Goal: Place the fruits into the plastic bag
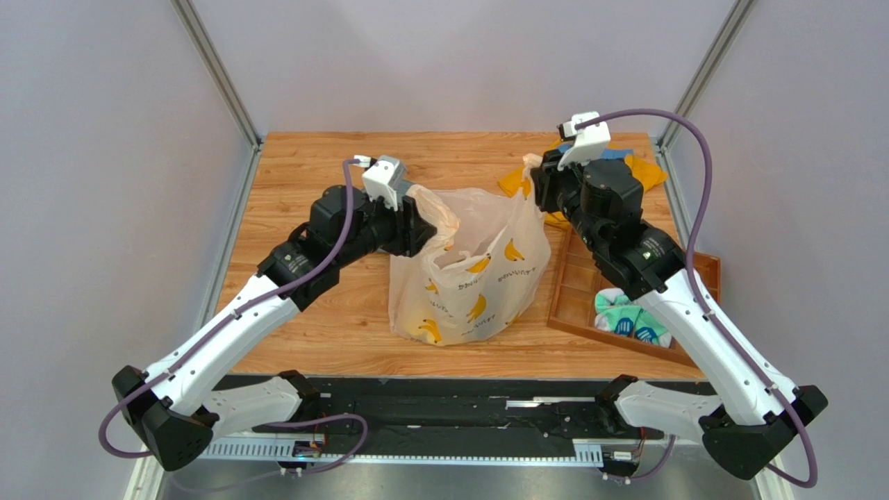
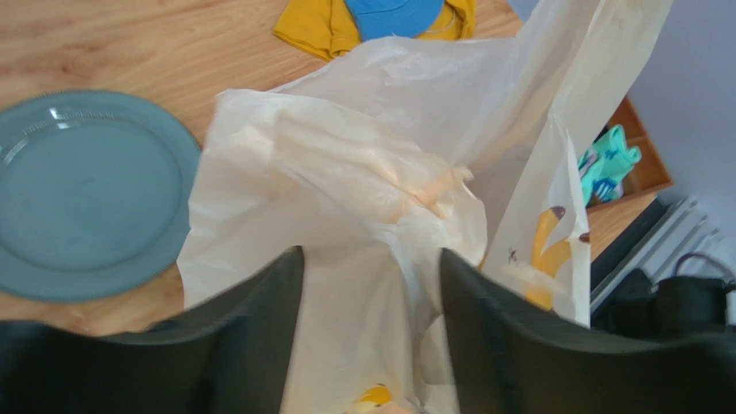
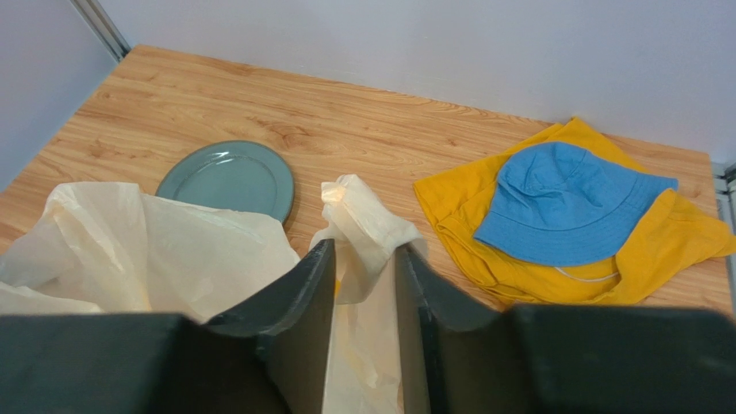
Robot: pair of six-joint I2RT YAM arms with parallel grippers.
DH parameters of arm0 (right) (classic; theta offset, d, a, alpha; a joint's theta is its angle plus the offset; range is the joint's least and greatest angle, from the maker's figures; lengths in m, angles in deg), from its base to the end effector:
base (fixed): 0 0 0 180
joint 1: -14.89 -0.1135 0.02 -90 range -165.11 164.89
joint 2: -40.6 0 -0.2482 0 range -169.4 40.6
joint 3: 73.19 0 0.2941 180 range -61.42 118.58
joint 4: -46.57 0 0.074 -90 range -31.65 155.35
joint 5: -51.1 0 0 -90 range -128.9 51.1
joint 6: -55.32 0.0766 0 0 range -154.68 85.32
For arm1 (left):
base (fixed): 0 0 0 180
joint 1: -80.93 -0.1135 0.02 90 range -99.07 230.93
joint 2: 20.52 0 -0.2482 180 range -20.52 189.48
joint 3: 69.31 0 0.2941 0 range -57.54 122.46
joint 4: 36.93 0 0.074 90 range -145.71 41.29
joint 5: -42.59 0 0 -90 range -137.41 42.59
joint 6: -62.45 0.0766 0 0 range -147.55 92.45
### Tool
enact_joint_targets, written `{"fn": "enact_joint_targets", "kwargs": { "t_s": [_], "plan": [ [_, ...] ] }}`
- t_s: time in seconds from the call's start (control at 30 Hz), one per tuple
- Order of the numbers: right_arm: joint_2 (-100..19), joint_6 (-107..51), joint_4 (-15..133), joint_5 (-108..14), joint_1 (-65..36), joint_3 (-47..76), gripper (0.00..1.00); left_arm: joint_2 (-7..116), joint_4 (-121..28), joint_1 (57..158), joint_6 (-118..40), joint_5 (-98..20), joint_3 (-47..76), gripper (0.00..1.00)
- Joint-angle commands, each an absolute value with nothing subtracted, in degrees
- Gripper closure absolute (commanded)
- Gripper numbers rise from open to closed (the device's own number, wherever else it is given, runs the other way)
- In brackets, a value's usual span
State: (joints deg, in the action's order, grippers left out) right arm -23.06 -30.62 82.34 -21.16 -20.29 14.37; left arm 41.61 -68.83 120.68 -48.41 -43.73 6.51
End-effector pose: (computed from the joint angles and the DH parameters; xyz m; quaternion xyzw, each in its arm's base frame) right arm 0.2771 0.1668 0.4249 -0.1122 0.7651 0.0963 0.6267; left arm 0.2526 -0.2165 0.3555 0.1514 0.7956 -0.3182 0.4928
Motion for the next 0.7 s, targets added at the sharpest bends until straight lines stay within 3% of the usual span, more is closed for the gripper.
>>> {"fn": "enact_joint_targets", "kwargs": {
  "t_s": [0.0,0.07,0.17,0.37,0.5,0.67],
  "plan": [
    [-20.93,-30.20,83.13,-23.95,-20.18,15.75,0.54,39.08,-68.04,120.40,-45.92,-45.48,8.29,0.23],
    [-20.31,-29.94,83.74,-24.83,-20.18,15.57,0.35,37.94,-68.31,120.48,-44.79,-45.56,8.56,0.16],
    [-18.03,-29.23,84.62,-27.02,-20.09,14.96,0.25,35.31,-69.53,120.22,-43.73,-46.88,8.91,0.12],
    [-13.11,-27.74,84.36,-30.81,-19.92,13.90,0.14,30.64,-70.15,117.15,-42.06,-46.36,9.96,0.09],
    [-15.21,-26.42,85.16,-34.58,-15.80,17.49,0.11,32.65,-69.63,108.56,-42.49,-41.62,13.29,0.09],
    [-21.17,-19.67,84.72,-50.48,-0.52,21.98,0.09,37.92,-66.64,95.21,-45.48,-33.54,15.94,0.08]
  ]
}}
